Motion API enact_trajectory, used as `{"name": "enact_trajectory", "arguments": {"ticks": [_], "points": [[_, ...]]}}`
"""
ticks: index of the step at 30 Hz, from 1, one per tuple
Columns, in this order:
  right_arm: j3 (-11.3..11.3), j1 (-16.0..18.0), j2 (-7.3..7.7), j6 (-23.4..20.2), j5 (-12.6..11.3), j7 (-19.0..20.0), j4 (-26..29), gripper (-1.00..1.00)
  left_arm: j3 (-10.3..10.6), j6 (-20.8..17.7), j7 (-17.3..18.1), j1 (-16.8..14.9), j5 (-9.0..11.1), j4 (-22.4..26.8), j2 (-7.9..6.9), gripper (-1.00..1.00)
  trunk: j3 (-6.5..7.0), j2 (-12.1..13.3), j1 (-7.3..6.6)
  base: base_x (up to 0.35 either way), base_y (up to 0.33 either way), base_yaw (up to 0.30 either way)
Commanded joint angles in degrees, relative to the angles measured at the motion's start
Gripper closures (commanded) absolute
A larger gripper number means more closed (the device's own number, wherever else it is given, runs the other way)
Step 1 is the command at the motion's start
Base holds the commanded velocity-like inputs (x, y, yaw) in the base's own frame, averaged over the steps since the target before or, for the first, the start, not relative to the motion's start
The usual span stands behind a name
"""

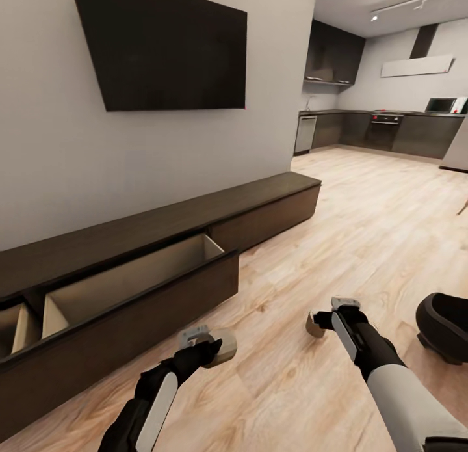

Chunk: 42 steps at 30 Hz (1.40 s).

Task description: Place each of the two pumpkins and all three candles from the living room inside a cabinet in the living room (use any cabinet), then make sure every cabinet is closed, and position the cauldron so it is next to a table in the living room.

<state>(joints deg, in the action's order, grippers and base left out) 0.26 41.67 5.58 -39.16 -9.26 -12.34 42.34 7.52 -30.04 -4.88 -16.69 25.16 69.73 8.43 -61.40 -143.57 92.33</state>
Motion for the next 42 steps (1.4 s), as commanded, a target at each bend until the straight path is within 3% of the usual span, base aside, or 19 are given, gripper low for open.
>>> {"name": "enact_trajectory", "arguments": {"ticks": [1, 6, 16, 30, 39, 42], "points": [[0.0, 0.0, -0.26, -0.2, -0.5, -0.5, -0.4, -1.0, 0.1, -0.2, -0.5, 0.0, 0.7, 0.2, 0.0, 1.0, -0.05, 0.0, 0.02, 0.332, -0.027, 0.0], [0.2, 0.0, -1.29, 0.1, -0.6, -0.5, -2.0, -1.0, 0.3, -0.3, -0.6, 0.2, 0.7, -0.1, 0.07, 1.0, -0.05, 0.0, 0.02, 0.337, -0.009, 0.0], [0.3, 0.0, -1.36, 0.2, -0.5, -0.4, -2.2, -1.0, 2.1, -0.3, -0.6, 0.3, 0.7, -0.4, 0.03, 1.0, -0.05, 0.0, 0.02, 0.34, -0.009, 0.0], [0.0, 0.0, -1.42, -0.7, -0.9, -0.7, -2.2, -1.0, 2.3, -0.3, -0.3, 0.3, 0.7, -0.6, 0.16, 1.0, -0.05, 0.0, 0.02, 0.326, -0.152, -0.03], [0.0, 0.2, -1.59, -0.8, -0.9, -0.7, -2.3, -1.0, 2.5, -1.0, -0.4, 0.3, 1.6, -1.3, 0.65, 1.0, -0.05, 0.0, 0.02, 0.082, -0.057, -0.113], [-0.1, 1.5, -2.18, -0.9, -1.0, -0.7, -3.8, -1.0, 3.7, -3.6, -1.7, 0.2, 2.3, -0.5, 0.67, 1.0, -0.05, 0.0, 0.02, 0.012, -0.008, -0.018]]}}
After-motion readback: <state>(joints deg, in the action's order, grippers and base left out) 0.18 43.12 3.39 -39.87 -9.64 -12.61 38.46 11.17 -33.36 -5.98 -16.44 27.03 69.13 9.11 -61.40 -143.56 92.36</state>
